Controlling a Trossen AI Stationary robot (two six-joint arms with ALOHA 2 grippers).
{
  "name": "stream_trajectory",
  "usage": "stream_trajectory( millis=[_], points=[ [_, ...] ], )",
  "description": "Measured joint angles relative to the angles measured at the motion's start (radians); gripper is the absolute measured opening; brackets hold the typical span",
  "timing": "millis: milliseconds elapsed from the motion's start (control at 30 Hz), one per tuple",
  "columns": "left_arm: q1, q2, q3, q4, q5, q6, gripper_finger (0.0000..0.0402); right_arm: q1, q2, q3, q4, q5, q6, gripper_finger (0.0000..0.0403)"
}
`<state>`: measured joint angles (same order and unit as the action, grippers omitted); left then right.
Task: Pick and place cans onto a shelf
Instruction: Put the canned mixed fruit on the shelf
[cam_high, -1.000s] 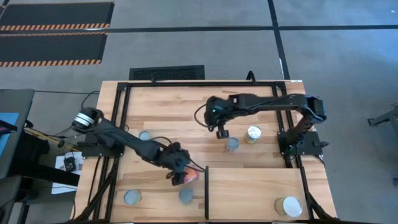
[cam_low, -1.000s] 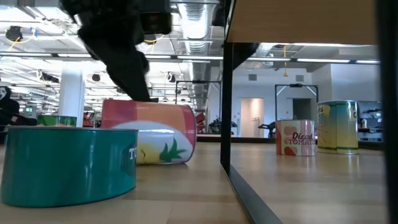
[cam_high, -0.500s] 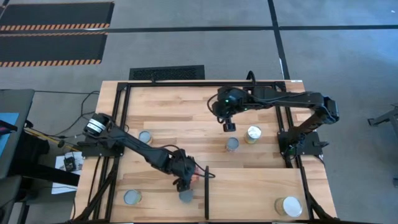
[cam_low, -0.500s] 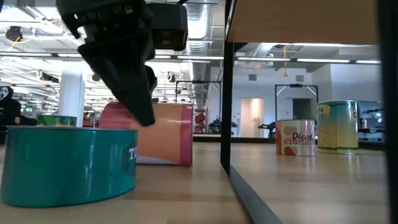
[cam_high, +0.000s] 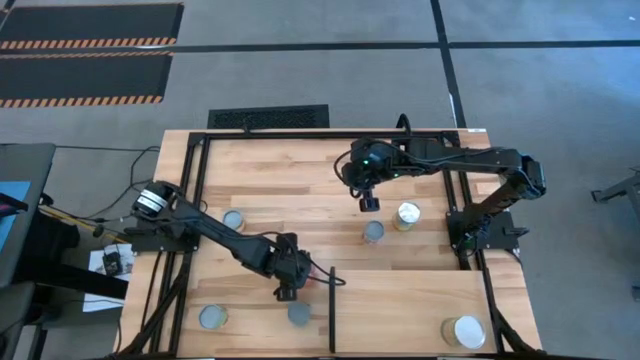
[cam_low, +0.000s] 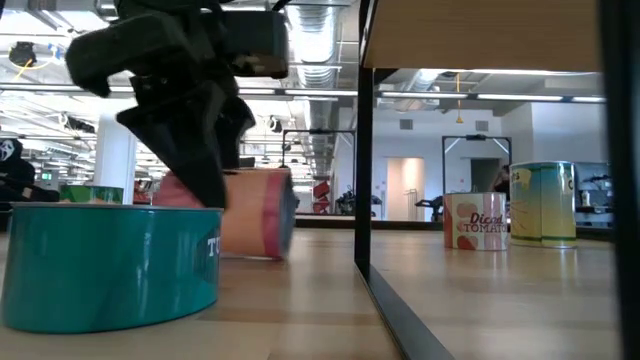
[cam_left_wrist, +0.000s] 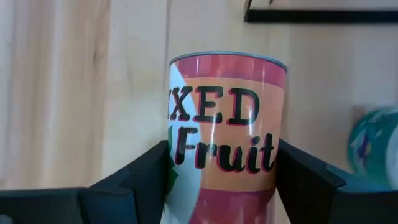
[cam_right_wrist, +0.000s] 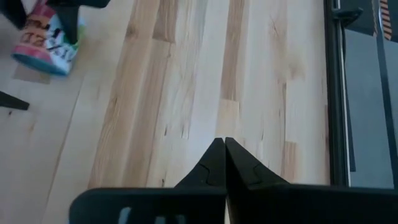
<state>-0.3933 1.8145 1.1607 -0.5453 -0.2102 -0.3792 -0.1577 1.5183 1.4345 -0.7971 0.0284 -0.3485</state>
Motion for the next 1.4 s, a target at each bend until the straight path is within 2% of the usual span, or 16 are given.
stream_trajectory(
  millis=[133,233,333,500,567,700,933,1100,1233,1400],
  points=[
    [0.000,-0.085,-0.034,-0.028,-0.039,0.020,0.0229,-0.001,-0.013,-0.001,-0.006,-0.001,0.000,0.0008],
    [0.008,-0.196,-0.130,0.018,-0.038,0.009,0.0229,-0.007,-0.030,0.001,0.000,-0.002,-0.007,0.0008],
    [0.034,-0.331,-0.270,0.183,-0.032,-0.003,0.0229,-0.018,-0.040,0.000,0.008,-0.025,0.000,0.0006],
    [0.139,-0.562,-0.517,0.550,-0.002,0.017,0.0229,-0.022,-0.037,0.000,0.088,-0.141,0.000,0.0007],
    [0.195,-0.635,-0.579,0.665,0.027,0.032,0.0229,-0.010,-0.026,0.001,0.140,-0.185,0.002,0.0010],
    [0.308,-0.748,-0.640,0.752,0.074,0.078,0.0229,0.023,-0.024,0.001,0.248,-0.212,0.053,0.0028],
    [0.455,-0.782,-0.641,0.808,0.235,0.124,0.0229,0.089,-0.025,0.000,0.349,-0.214,0.141,0.0121],
    [0.510,-0.767,-0.641,0.856,0.322,0.118,0.0229,0.092,0.008,0.003,0.387,-0.209,0.199,0.0179],
    [0.519,-0.744,-0.629,0.890,0.364,0.110,0.0229,0.093,0.081,0.000,0.403,-0.207,0.188,0.0187],
    [0.522,-0.731,-0.632,0.900,0.371,0.095,0.0229,0.105,0.136,-0.001,0.440,-0.208,0.154,0.0171]
  ],
)
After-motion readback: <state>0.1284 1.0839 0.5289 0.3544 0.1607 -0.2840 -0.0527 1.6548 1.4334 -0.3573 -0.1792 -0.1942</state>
